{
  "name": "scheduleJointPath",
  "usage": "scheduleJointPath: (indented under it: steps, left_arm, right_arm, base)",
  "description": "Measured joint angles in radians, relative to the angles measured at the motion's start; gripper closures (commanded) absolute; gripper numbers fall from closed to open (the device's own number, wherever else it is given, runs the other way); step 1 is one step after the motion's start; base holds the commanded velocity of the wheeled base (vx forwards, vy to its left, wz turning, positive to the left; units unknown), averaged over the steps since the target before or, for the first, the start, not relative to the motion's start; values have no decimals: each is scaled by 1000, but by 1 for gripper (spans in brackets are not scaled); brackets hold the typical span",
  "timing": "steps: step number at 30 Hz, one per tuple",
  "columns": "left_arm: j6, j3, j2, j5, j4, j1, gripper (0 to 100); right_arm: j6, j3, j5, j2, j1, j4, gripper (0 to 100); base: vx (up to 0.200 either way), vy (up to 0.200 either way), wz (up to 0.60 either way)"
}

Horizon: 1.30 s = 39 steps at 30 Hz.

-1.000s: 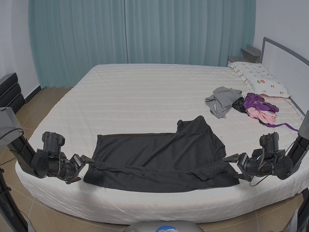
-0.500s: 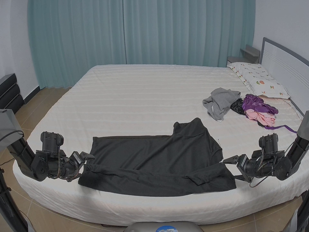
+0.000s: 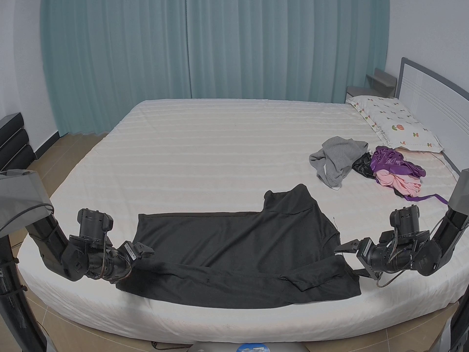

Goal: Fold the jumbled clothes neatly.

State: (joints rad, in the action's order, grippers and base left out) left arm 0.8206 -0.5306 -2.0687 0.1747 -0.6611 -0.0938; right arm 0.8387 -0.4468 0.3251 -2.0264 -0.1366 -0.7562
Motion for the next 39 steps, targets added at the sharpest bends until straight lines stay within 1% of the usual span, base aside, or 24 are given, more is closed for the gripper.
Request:
scheduleJointPath:
  steps: [2, 5, 9, 12, 18, 20, 21, 22, 24, 28, 32, 35, 39]
  left_arm:
    - [-1, -17, -21, -60, 2, -23, 0]
    - [-1, -53, -57, -111, 6, -55, 0]
    - [-2, -110, -104, -138, 8, -79, 0]
    - [-1, -155, -132, -151, 11, -80, 0]
    - [9, -285, -190, -162, 16, -41, 0]
    - [35, -331, -206, -164, 15, -20, 0]
    - [80, -367, -217, -164, 15, 0, 0]
    - [88, -372, -218, -164, 15, 3, 0]
    - [132, -400, -226, -163, 14, 25, 0]
    - [153, -430, -229, -139, 16, 66, 0]
    - [115, -431, -227, -71, 20, 86, 0]
    - [26, -422, -223, -8, 39, 100, 0]
    - [-96, -411, -218, 30, 87, 111, 0]
  right_arm:
    - [-1, 0, 0, -2, 0, 0, 0]
    - [-1, 1, 0, -5, -1, -9, 0]
    - [-1, 6, 0, -10, -1, -34, 0]
    - [-1, 11, 0, -16, -1, -56, 0]
    - [0, 21, 0, -33, -1, -93, 0]
    - [0, 23, 0, -37, 0, -102, 0]
    - [0, 24, 0, -40, 0, -107, 0]
    - [0, 25, 0, -41, 1, -107, 0]
    - [0, 26, 1, -43, 2, -111, 0]
    - [0, 27, 1, -47, 4, -114, 0]
    - [0, 28, 1, -49, 4, -115, 0]
    - [-1, 28, 1, -49, 7, -115, 0]
    - [-2, 28, 0, -49, 10, -115, 0]
  base:
    - [0, 0, 0]
    - [0, 0, 0]
    - [0, 0, 0]
    - [0, 0, 0]
    - [0, 0, 0]
    - [0, 0, 0]
    - [0, 0, 0]
    - [0, 0, 0]
    - [0, 0, 0]
    - [0, 0, 0]
    - [0, 0, 0]
    - [0, 0, 0]
    - [0, 0, 0]
